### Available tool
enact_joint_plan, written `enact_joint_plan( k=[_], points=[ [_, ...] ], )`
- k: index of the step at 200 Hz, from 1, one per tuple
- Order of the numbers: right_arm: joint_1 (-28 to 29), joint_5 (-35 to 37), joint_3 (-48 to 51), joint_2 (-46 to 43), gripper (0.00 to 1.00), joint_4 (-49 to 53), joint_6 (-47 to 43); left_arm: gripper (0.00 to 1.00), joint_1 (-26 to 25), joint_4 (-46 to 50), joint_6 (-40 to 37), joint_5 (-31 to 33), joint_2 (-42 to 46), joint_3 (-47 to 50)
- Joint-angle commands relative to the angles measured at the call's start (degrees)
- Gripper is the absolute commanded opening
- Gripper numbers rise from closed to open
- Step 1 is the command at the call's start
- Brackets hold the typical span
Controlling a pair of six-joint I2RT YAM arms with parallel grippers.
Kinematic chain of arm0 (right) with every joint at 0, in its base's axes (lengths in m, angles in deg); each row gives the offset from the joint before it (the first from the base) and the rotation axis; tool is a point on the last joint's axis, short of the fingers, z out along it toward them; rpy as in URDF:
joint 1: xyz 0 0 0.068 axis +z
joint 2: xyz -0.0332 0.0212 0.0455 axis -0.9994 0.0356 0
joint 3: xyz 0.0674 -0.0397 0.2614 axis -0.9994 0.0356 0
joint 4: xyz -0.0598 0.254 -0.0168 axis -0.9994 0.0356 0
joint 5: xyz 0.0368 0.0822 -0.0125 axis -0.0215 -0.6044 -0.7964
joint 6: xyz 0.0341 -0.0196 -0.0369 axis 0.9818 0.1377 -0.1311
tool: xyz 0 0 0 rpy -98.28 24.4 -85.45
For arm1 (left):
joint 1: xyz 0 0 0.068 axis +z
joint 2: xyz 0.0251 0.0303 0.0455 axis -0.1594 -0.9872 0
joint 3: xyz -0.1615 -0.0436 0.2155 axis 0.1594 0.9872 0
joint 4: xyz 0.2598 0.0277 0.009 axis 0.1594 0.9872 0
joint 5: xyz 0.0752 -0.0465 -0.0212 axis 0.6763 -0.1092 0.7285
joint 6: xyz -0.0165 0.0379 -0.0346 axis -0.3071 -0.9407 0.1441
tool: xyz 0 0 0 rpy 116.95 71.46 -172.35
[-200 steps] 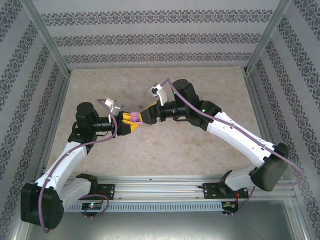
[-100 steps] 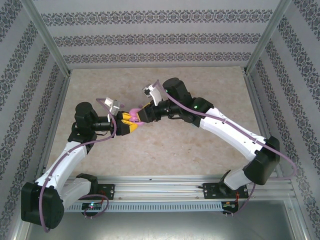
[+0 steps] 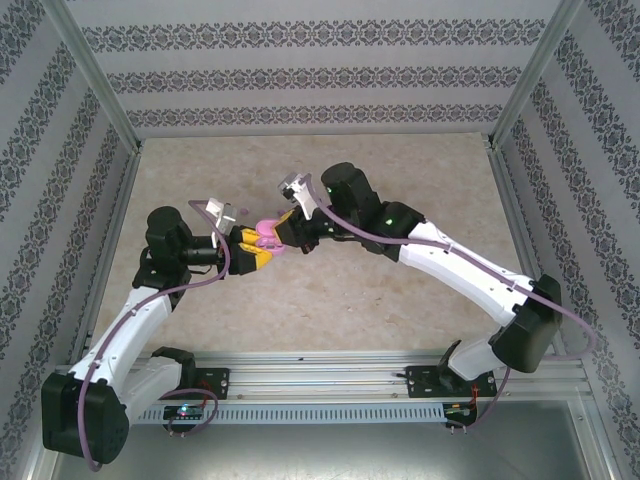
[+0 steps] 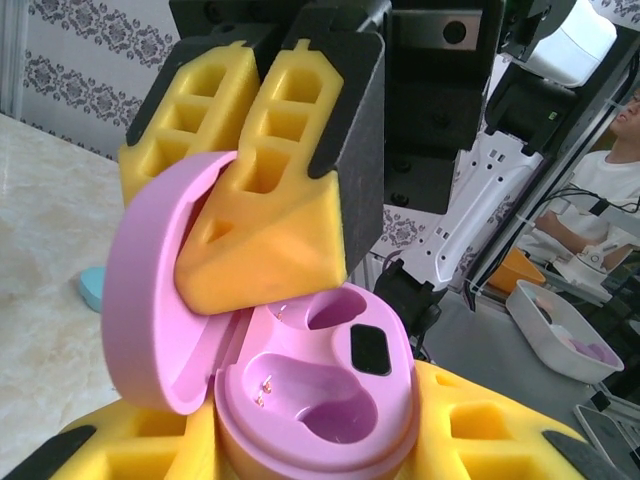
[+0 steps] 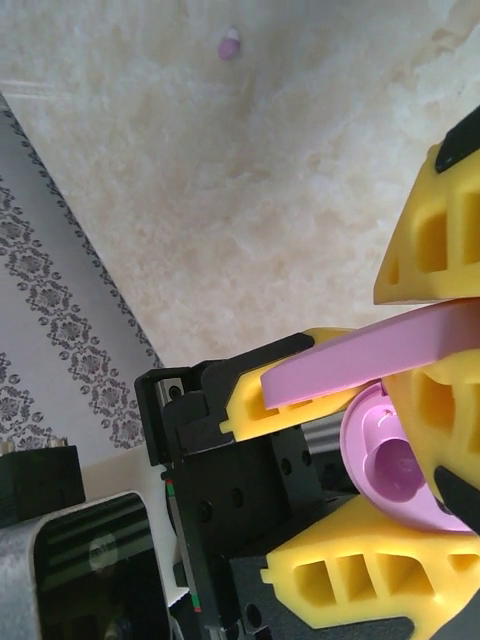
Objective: Insert the wireless bluetooth earbuds into the charging case
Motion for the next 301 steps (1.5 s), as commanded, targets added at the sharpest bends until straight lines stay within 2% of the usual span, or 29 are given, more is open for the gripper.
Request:
enact_joint_plan(
  k=[1,23,45,70,107,175,258,268,287,301],
  points=[
    [3.24,3.77,1.83,-2.82,0.0,-4.68,-4.5,0.33,0.32,-0.3,-2.43,1.51,1.62,-0.14],
    [4.75,6.75,3.35,-4.16,0.0,-6.07,-7.47,0.43,0.58,-0.14,-2.58,1.77,2.58,0.15],
    [5.88,9.18,4.26,-5.0,0.0,-6.7,-9.64,0.58,1.02,-0.14,-2.31,2.04,3.69,0.54],
    [6.66,10.94,4.8,-5.53,0.0,-6.87,-11.33,0.67,1.41,-0.37,-0.89,1.11,4.14,0.68],
    [7.93,14.5,5.49,-5.98,0.0,-6.94,-13.8,0.64,2.45,-3.08,2.06,0.44,4.82,1.6],
    [8.07,15.41,6.03,-6.25,0.0,-7.76,-13.52,0.63,2.52,-3.08,2.89,-0.97,4.67,2.79],
    [8.02,13.57,5.41,-5.39,0.0,-7.63,-11.9,0.42,2.46,-3.9,2.11,-1.93,4.84,2.0],
    [8.07,13.31,5.33,-5.28,0.0,-7.6,-11.64,0.43,2.49,-3.92,1.88,-1.88,5.06,2.13],
    [8.07,12.73,5.32,-5.26,0.0,-7.54,-11.24,0.61,2.49,-4.29,0.38,-1.14,6.19,2.85],
    [7.98,12.21,5.31,-5.18,0.0,-7.37,-11.1,0.64,2.43,-4.19,-1.61,-0.76,7.63,3.43]
  ],
)
